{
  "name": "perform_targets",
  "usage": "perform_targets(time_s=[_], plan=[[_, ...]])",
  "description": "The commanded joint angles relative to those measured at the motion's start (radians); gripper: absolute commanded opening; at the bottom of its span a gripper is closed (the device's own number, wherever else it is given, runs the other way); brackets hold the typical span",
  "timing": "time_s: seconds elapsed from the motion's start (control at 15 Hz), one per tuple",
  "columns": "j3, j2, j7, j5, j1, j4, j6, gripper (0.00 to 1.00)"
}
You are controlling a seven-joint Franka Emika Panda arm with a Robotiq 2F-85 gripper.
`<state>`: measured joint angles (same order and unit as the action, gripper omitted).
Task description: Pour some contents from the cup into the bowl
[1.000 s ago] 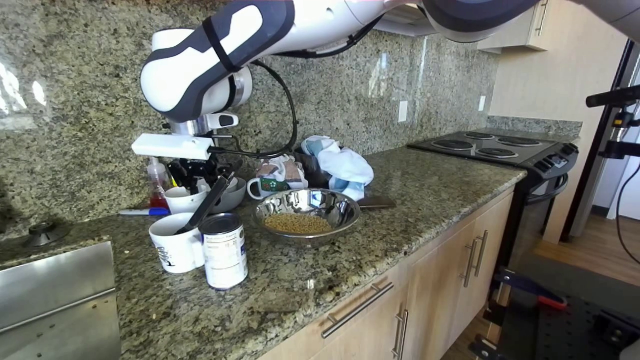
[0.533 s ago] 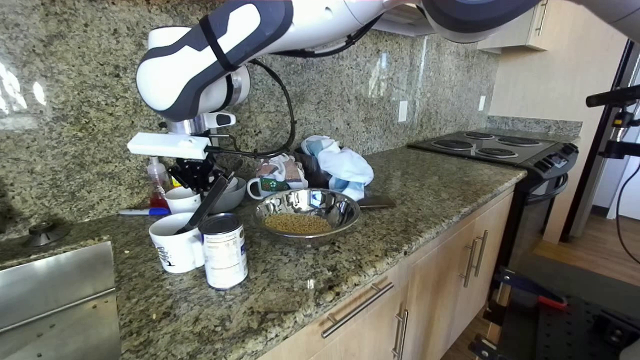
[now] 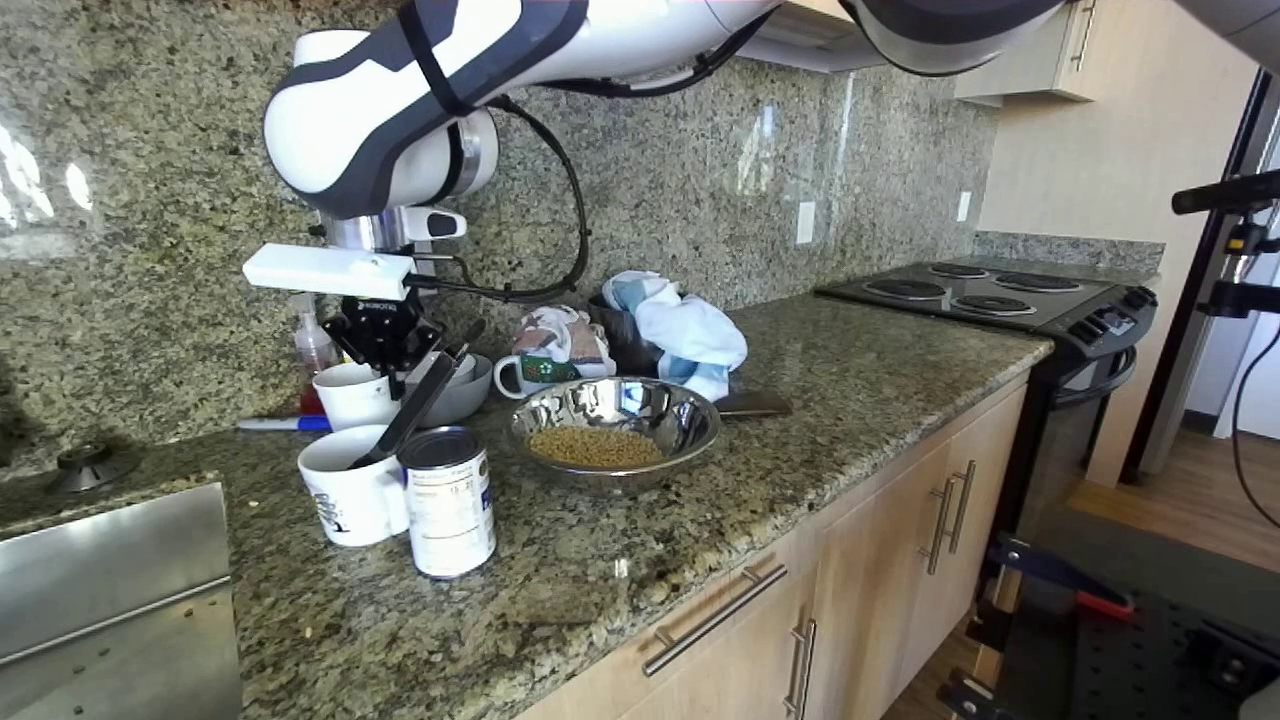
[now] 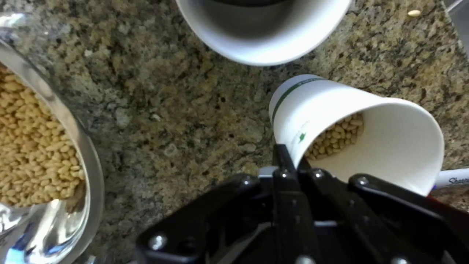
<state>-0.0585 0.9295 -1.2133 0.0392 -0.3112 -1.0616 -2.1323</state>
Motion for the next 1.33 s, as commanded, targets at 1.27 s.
perform_targets(time_s=[1.27], plan=[[-0.025, -0.510, -0.233, 0.014, -0.005, -0.813, -0.453, 0.01]])
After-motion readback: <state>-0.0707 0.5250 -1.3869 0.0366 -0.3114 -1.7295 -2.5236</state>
